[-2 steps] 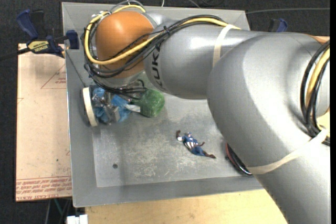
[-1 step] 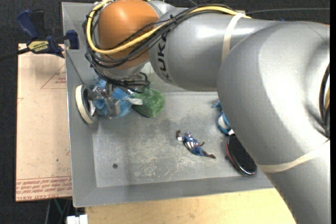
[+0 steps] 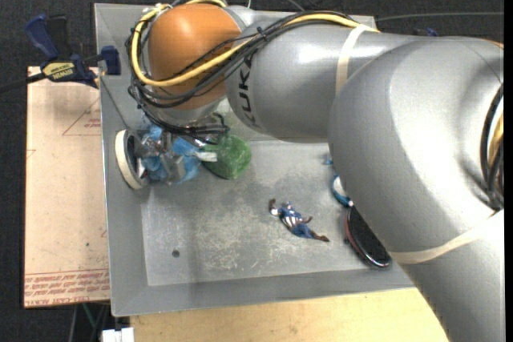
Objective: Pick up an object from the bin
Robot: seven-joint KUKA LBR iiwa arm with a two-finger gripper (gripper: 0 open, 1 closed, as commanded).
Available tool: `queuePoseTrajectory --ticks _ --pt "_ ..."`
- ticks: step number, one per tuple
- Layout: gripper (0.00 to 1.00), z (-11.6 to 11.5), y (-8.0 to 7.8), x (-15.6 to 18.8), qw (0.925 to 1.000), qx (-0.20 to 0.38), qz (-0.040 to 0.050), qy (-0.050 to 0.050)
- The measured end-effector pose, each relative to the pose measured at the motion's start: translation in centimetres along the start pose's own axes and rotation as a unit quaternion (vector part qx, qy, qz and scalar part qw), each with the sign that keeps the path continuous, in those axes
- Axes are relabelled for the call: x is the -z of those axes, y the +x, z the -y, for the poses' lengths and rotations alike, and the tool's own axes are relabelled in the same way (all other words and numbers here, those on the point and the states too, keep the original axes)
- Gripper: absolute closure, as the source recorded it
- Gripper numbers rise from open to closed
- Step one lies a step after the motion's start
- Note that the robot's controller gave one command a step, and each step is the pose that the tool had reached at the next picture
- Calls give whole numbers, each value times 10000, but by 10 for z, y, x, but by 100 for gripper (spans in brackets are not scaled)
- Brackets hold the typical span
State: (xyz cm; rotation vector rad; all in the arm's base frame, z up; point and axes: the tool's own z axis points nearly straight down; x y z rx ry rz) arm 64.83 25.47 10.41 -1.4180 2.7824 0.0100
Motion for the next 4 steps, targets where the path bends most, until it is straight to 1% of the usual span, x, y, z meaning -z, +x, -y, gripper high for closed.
queuePoseTrajectory --ticks 1,2,3,4 --pt "100 1 -2 44 9998 -211 54 17" --pt "100 -1 0 23 10000 -76 6 -21" --pt "100 1 -3 43 9998 -204 80 14" --pt "100 -1 -2 58 9999 -119 46 -15"
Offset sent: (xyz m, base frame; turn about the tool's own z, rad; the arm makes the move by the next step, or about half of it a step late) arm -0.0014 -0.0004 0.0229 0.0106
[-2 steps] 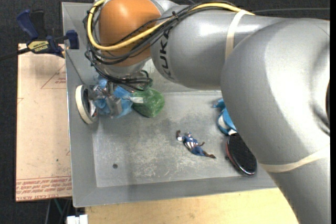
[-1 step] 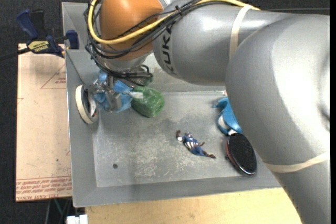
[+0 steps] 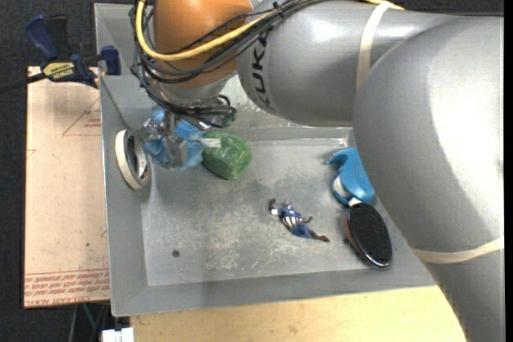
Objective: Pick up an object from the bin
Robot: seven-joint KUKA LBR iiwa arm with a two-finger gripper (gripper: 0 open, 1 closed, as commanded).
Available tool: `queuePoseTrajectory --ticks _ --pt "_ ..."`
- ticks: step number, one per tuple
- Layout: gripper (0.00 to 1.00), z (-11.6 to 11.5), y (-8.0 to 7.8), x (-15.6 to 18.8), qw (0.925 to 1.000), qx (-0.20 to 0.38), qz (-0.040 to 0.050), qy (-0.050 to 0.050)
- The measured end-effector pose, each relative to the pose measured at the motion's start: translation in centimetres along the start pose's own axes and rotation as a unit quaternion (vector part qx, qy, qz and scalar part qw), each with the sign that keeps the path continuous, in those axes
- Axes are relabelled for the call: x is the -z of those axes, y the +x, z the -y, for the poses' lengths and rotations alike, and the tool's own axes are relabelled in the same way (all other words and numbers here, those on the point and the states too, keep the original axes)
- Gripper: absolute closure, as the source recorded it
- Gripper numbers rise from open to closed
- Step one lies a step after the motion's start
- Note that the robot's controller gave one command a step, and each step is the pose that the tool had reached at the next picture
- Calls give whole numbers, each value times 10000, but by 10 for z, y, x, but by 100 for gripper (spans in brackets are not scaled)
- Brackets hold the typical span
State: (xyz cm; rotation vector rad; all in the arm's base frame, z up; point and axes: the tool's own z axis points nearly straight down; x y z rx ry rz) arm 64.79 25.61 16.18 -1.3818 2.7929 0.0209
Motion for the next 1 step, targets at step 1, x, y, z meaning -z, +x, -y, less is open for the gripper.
queuePoseTrajectory --ticks 1 --pt "100 1 -2 7 10000 -67 39 15"
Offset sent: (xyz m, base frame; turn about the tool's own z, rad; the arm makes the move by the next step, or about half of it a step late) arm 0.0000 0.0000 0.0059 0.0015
